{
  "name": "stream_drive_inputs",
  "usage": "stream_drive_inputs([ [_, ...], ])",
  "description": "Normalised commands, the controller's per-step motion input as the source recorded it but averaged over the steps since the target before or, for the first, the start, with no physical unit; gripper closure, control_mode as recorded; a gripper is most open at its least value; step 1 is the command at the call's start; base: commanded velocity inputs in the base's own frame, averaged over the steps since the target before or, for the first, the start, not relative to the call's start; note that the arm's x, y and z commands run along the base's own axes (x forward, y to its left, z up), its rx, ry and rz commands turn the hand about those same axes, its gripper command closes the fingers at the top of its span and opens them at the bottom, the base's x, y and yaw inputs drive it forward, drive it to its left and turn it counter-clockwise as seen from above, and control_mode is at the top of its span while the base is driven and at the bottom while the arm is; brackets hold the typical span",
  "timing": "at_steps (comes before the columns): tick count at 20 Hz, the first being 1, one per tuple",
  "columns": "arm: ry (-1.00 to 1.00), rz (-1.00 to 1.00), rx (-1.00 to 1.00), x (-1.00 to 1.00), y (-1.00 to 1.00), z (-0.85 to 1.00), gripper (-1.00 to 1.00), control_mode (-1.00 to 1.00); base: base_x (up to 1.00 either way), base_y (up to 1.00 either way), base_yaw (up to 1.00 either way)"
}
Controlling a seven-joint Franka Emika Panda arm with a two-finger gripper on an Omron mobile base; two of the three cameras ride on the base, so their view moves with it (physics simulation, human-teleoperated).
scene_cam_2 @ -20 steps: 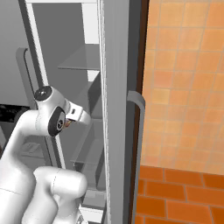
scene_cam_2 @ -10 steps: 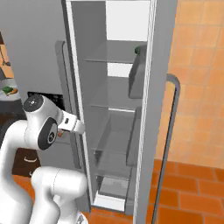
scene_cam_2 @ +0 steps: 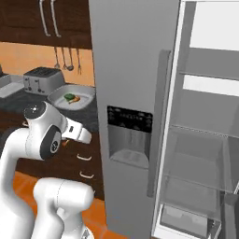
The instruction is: Place one broccoli and one chicken drumstick in each tupperware on the nearby counter, to pack two identical lunches.
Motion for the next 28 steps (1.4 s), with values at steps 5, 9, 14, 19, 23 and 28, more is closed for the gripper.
stream_drive_inputs([
  [5, 0.0, 0.0, 0.0, 0.0, 0.0, 0.0, 1.0, 1.0, 0.56, 1.0, 0.31],
  [9, 0.0, 0.0, 0.0, 0.0, 0.0, 0.0, 1.0, 1.0, 0.86, 1.0, 0.18],
  [14, 0.0, 0.0, 0.0, 0.0, 0.0, 0.0, 1.0, 1.0, 0.94, 0.97, 0.04],
  [19, 0.0, 0.0, 0.0, 0.0, 0.0, 0.0, 1.0, 1.0, 1.0, 1.0, -0.01],
  [23, 0.0, 0.0, 0.0, 0.0, 0.0, 0.0, 1.0, 1.0, 0.77, 1.0, -0.06],
  [28, 0.0, 0.0, 0.0, 0.0, 0.0, 0.0, 1.0, 1.0, 0.7, 1.0, -0.09],
])
